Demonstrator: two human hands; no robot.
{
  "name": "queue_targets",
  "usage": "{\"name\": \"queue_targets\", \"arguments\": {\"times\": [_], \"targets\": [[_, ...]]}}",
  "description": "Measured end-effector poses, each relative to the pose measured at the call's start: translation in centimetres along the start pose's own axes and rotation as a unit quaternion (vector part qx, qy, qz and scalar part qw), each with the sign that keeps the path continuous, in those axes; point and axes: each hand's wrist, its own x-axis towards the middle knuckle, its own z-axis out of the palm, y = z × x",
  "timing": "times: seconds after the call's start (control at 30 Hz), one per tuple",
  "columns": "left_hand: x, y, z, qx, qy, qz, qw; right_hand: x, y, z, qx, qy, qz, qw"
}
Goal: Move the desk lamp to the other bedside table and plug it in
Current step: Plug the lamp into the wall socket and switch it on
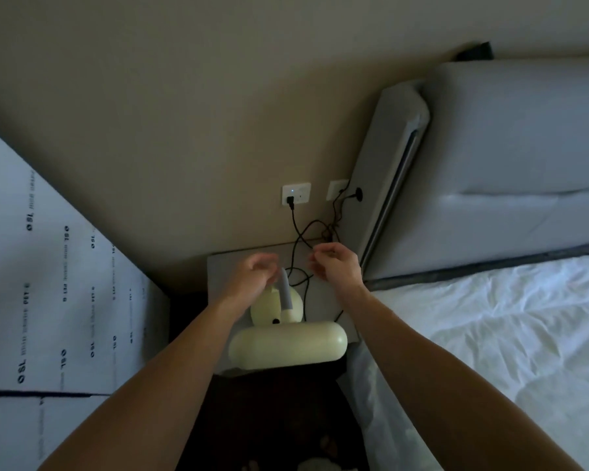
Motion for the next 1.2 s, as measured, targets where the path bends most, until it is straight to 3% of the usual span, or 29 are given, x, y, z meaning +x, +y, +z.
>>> {"name": "queue_targets", "arguments": {"times": [0.13,0.27,0.33,0.43,0.47,0.6,0.7,0.8,0.9,1.1,1.2], "targets": [[-1.9,-4.8,0.7,0.158,-0.030,0.017,0.987,-1.9,4.7,-0.6,-0.134,-0.017,-0.048,0.990],[-3.1,-10.2,1.5,0.259,-0.034,0.051,0.964,-2.5,9.6,-1.7,-0.284,-0.070,-0.129,0.948],[-3.1,-12.7,1.3,0.353,-0.017,0.093,0.931,-2.2,12.1,-3.1,-0.338,-0.072,-0.203,0.916],[-2.9,-16.5,1.4,0.508,-0.020,0.185,0.841,-1.4,16.2,-6.0,-0.414,-0.057,-0.339,0.843],[-2.9,-17.8,1.5,0.525,-0.012,0.216,0.823,-1.1,17.6,-6.7,-0.421,-0.053,-0.366,0.828],[-2.1,-21.5,2.0,0.499,0.077,0.312,0.805,-0.3,20.8,-7.1,-0.370,-0.046,-0.433,0.821],[-0.8,-23.1,2.6,0.494,0.128,0.332,0.794,1.1,21.8,-6.5,-0.345,-0.029,-0.475,0.809],[0.4,-23.9,3.3,0.476,0.191,0.363,0.778,2.7,21.1,-6.3,-0.291,-0.020,-0.428,0.855],[0.8,-23.8,4.4,0.410,0.234,0.394,0.789,3.7,20.5,-7.0,-0.199,-0.025,-0.381,0.903],[0.5,-26.3,5.4,0.427,0.254,0.412,0.764,5.0,25.7,-9.4,-0.037,-0.030,-0.331,0.943],[0.3,-27.5,5.6,0.410,0.288,0.420,0.757,5.8,29.6,-9.1,-0.041,-0.057,-0.276,0.959]]}}
